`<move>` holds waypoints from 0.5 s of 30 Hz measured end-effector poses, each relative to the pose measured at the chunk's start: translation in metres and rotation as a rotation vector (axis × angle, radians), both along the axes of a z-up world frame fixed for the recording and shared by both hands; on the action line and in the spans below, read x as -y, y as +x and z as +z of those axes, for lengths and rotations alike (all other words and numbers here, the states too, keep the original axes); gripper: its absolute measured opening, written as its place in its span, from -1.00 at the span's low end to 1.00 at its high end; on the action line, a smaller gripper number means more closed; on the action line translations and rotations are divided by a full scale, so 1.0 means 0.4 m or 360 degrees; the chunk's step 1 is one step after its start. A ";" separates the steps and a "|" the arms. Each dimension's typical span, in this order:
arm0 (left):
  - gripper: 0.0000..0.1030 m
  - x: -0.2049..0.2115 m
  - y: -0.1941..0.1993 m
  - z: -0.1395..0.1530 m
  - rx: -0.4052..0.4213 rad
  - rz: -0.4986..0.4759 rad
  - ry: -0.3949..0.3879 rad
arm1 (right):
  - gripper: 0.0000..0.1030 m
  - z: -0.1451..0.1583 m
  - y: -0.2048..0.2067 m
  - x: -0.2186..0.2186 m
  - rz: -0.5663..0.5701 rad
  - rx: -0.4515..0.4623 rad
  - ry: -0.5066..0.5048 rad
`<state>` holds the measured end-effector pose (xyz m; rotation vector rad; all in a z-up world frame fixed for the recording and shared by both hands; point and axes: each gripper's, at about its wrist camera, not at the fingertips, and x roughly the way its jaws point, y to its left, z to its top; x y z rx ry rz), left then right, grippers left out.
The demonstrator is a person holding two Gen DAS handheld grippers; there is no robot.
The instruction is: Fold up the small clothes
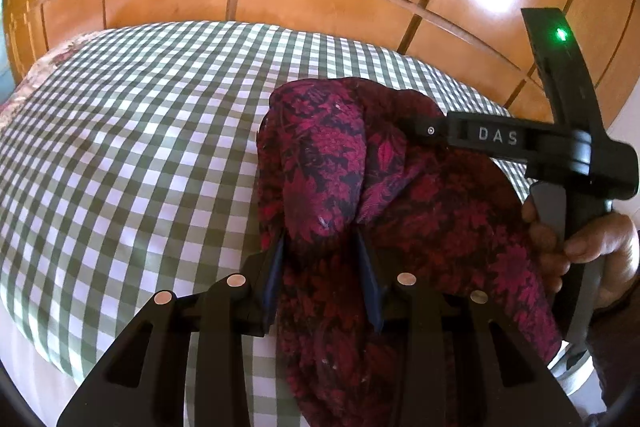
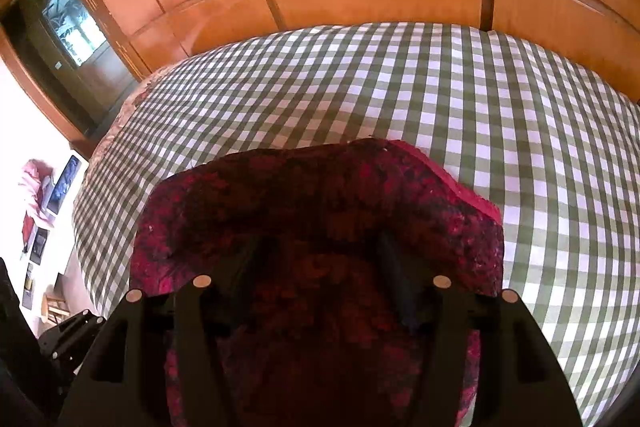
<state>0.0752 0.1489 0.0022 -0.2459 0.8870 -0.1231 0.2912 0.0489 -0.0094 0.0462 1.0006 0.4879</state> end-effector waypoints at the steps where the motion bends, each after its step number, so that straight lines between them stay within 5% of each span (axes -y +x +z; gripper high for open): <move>1: -0.34 0.003 -0.002 0.003 0.0002 0.0006 0.0009 | 0.17 0.003 -0.002 0.003 0.0003 0.0015 0.0026; 6: -0.34 0.026 -0.027 0.034 0.0034 0.0047 0.0085 | 0.72 0.062 -0.077 0.061 0.0065 0.0180 0.0199; 11: -0.34 0.054 -0.050 0.055 0.0083 0.0087 0.0209 | 0.76 0.095 -0.152 0.118 0.0060 0.0285 0.0204; 15: -0.01 0.056 -0.058 0.062 0.0106 0.0154 0.0276 | 0.55 0.114 -0.220 0.160 0.0068 0.0329 0.0206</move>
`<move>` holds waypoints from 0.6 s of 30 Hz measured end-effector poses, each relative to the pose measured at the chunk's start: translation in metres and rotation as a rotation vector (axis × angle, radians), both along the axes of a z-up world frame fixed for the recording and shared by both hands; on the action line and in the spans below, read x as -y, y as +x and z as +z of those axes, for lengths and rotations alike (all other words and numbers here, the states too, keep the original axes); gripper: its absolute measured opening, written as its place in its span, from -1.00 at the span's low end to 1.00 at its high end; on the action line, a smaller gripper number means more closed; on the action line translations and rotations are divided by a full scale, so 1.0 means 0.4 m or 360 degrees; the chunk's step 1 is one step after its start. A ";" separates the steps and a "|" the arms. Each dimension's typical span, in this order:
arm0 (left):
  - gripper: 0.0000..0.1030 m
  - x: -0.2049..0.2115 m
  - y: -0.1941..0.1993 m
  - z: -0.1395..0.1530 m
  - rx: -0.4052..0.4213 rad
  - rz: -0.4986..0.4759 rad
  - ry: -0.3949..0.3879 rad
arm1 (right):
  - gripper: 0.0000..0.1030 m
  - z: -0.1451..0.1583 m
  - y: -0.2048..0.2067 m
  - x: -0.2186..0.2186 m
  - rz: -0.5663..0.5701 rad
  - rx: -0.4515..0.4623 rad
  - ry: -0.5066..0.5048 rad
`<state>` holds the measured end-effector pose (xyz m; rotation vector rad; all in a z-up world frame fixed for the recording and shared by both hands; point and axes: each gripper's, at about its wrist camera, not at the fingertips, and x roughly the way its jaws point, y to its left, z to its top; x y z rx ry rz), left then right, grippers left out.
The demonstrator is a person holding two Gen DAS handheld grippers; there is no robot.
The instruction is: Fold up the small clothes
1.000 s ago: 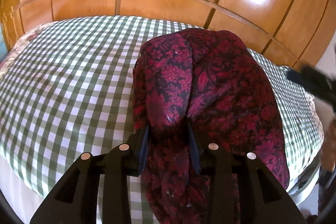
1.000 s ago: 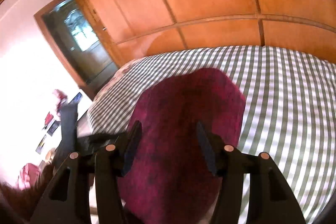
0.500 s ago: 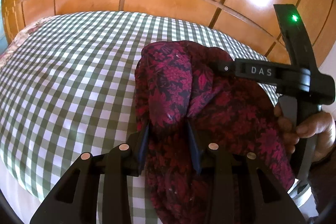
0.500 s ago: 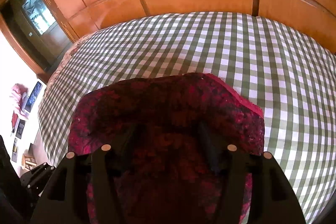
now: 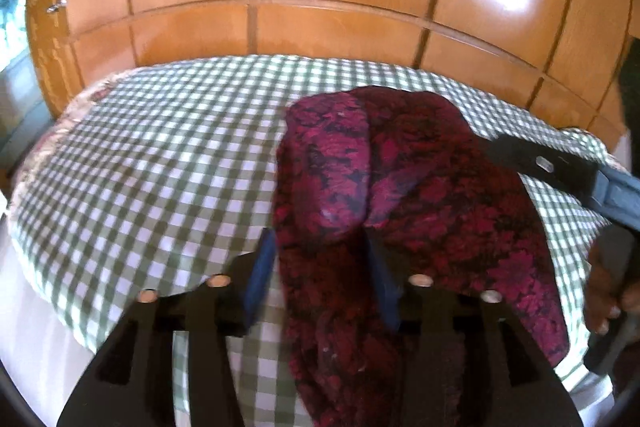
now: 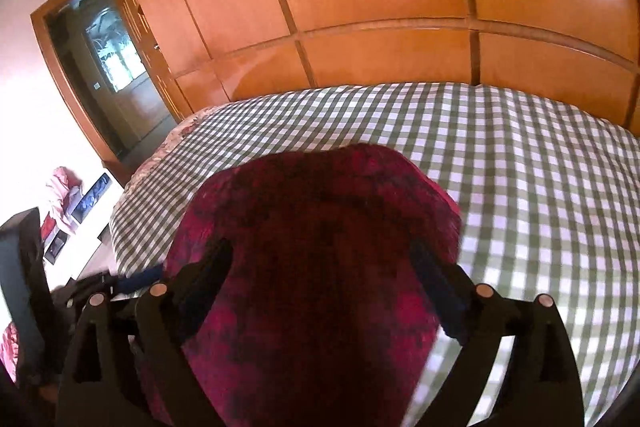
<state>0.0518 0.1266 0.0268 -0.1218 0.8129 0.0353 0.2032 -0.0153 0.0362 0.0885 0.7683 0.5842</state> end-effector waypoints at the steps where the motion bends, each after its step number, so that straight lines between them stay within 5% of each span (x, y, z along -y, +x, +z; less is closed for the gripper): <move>1: -0.01 -0.002 -0.003 0.000 -0.0002 0.0006 -0.0009 | 0.47 0.002 -0.014 0.004 0.0011 0.0020 -0.0006; 3: 0.05 -0.007 -0.006 -0.002 -0.0006 0.0017 -0.0014 | 0.29 0.013 -0.052 0.017 0.0036 0.0055 -0.0024; 12: 0.22 -0.007 -0.011 -0.010 -0.0004 0.0054 0.0020 | 0.28 0.028 -0.171 0.009 0.0190 0.0133 -0.0051; 18: 0.36 -0.011 -0.012 -0.019 0.0000 0.0071 0.0024 | 0.29 -0.031 -0.196 -0.025 0.0253 0.0041 -0.0082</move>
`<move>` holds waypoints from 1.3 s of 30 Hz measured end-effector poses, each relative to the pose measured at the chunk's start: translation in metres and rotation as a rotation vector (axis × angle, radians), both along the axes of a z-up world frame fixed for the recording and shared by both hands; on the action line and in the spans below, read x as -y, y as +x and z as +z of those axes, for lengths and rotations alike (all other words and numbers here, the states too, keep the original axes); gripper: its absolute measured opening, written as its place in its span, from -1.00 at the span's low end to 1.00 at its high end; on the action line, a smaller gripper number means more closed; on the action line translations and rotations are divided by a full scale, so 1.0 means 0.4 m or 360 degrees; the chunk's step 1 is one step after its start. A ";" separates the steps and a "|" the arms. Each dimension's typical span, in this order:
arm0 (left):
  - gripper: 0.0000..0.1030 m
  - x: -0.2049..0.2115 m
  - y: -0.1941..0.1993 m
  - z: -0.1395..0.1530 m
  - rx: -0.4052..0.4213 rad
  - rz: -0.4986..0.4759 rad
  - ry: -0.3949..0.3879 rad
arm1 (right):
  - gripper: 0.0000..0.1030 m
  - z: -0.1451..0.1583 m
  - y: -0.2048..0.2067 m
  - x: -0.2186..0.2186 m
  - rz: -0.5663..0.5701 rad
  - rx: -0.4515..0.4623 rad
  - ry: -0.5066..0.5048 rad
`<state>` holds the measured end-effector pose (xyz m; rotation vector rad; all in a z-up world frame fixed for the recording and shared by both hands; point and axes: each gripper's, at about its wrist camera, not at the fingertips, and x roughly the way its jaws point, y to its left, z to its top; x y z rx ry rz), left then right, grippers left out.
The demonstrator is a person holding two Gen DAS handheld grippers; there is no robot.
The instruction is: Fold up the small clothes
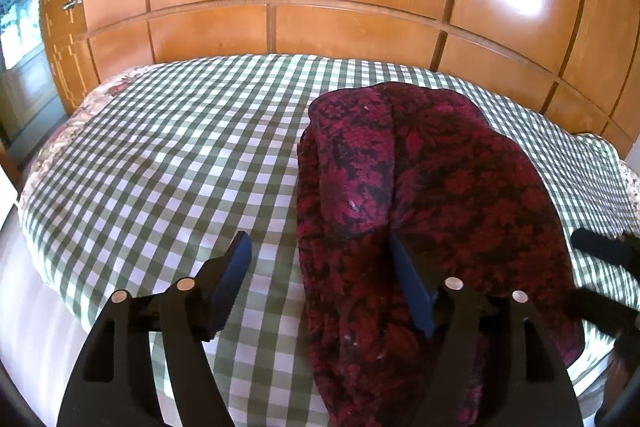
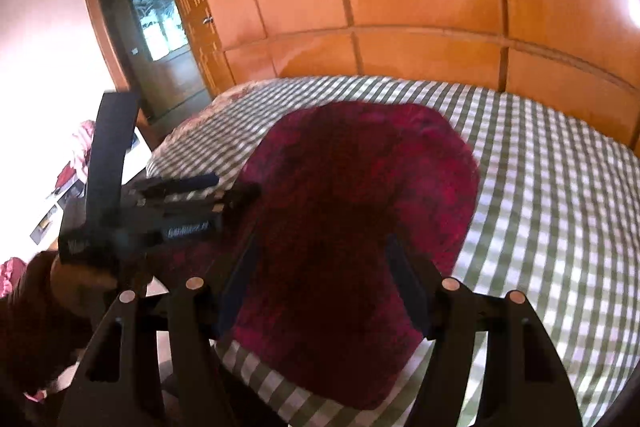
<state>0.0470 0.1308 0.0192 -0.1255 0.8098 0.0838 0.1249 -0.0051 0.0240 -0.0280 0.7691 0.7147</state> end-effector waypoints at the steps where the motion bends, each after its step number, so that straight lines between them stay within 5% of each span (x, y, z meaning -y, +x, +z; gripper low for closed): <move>1: 0.37 -0.003 0.001 -0.005 -0.0005 -0.0002 -0.0010 | 0.29 -0.012 0.001 -0.005 0.0002 -0.0018 -0.0004; 10: 0.49 -0.044 0.010 -0.054 -0.0009 -0.0049 -0.0132 | 0.60 -0.041 -0.009 -0.062 0.0073 0.0041 -0.0086; 15: 0.49 -0.073 0.010 -0.069 0.0015 -0.0125 -0.0229 | 0.96 0.006 0.032 0.010 0.0088 -0.0115 0.0172; 18: 0.49 -0.088 0.014 -0.075 0.0026 -0.0171 -0.0281 | 0.96 0.002 0.090 0.099 -0.0037 -0.0248 0.0401; 22: 0.49 -0.103 0.021 -0.082 0.0022 -0.0212 -0.0357 | 0.96 -0.070 0.182 0.168 -0.0216 -0.0463 0.0509; 29: 0.49 -0.130 0.027 -0.099 0.0007 -0.0261 -0.0521 | 0.97 -0.199 0.296 0.141 -0.0103 -0.0860 0.0700; 37: 0.48 -0.164 0.019 -0.144 0.0015 -0.0257 -0.0846 | 0.97 -0.257 0.338 0.107 -0.0010 -0.0926 0.0879; 39: 0.34 -0.164 0.013 -0.151 0.0023 -0.0267 -0.0962 | 0.87 -0.245 0.333 0.098 -0.0005 -0.0897 0.0868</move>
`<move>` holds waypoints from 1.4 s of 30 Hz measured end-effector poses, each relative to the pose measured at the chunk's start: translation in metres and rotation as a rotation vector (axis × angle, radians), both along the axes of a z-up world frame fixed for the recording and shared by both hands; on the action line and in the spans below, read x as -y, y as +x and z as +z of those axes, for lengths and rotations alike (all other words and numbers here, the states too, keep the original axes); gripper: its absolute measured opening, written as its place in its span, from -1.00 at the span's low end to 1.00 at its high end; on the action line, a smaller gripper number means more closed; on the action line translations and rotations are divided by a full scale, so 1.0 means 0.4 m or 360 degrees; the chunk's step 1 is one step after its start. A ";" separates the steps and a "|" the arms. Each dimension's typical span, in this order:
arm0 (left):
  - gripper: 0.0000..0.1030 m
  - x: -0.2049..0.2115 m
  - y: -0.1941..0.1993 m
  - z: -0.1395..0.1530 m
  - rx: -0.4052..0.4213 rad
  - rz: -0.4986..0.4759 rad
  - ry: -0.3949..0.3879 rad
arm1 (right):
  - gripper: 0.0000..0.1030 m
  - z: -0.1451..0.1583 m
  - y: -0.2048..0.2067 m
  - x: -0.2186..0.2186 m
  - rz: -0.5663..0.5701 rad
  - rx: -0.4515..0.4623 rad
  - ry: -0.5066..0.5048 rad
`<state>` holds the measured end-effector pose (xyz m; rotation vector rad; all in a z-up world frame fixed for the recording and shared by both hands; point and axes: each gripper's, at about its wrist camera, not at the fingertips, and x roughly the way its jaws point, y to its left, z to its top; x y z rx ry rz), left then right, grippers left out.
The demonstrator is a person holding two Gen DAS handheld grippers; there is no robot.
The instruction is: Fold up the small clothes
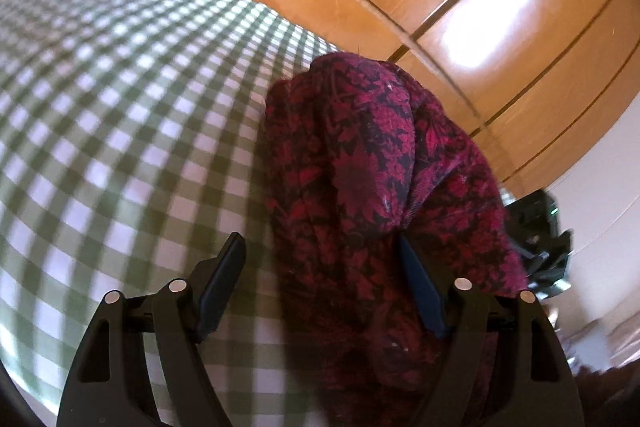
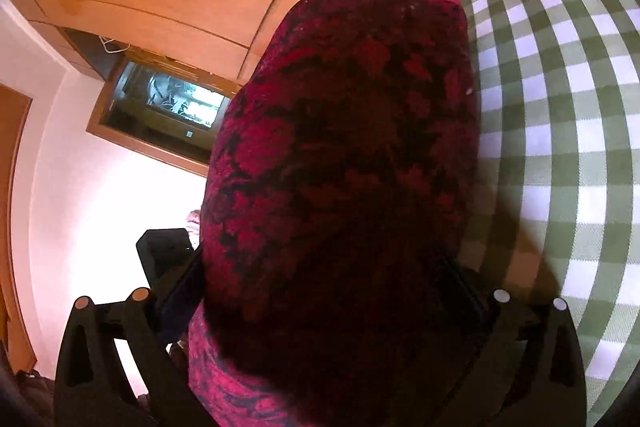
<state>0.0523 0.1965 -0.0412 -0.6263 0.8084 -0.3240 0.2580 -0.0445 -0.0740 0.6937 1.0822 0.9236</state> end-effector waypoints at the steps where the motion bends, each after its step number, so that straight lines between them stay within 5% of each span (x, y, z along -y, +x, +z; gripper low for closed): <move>1: 0.29 0.005 -0.004 0.001 0.0013 -0.0015 -0.0071 | 0.80 0.007 -0.007 0.000 -0.0009 0.0023 -0.0004; 3: 0.28 0.034 -0.012 0.018 0.0053 -0.0039 -0.0081 | 0.60 0.039 -0.028 0.011 -0.0015 0.0075 -0.0002; 5: 0.28 0.076 -0.011 0.042 0.0090 -0.0073 -0.0001 | 0.54 0.071 -0.045 0.022 -0.0026 0.0135 -0.0007; 9: 0.28 0.141 0.016 0.068 0.0107 -0.0190 -0.0076 | 0.48 0.131 -0.089 0.112 -0.0130 0.0260 -0.0011; 19: 0.28 0.638 0.237 0.205 0.0213 -0.0752 0.0067 | 0.48 0.231 -0.182 0.553 -0.0748 0.0411 -0.0115; 23: 0.27 0.854 0.294 0.225 0.0226 -0.0959 0.0256 | 0.47 0.202 -0.196 0.703 -0.0976 0.0344 -0.0287; 27: 0.33 1.013 0.318 0.171 0.0156 -0.0975 0.0644 | 0.53 0.118 -0.201 0.770 -0.1109 0.0185 -0.0446; 32: 0.49 1.012 0.296 0.165 0.0164 -0.0868 0.0655 | 0.77 0.162 -0.249 0.773 -0.1241 0.0211 -0.0649; 34: 0.47 1.008 0.258 0.166 0.0233 -0.0800 0.0747 | 0.67 0.217 -0.271 0.761 -0.1284 0.0312 -0.0802; 35: 0.42 1.008 0.239 0.159 0.0246 -0.0780 0.0763 | 0.47 0.251 -0.277 0.747 -0.1301 0.0367 -0.0867; 39: 0.36 0.971 0.182 0.157 0.0258 -0.0672 0.0796 | 0.05 0.330 -0.240 0.694 -0.1265 0.0534 -0.0943; 42: 0.36 0.908 0.148 0.157 0.0236 -0.0608 0.0817 | -0.07 0.313 -0.160 0.635 -0.1162 0.0496 -0.1066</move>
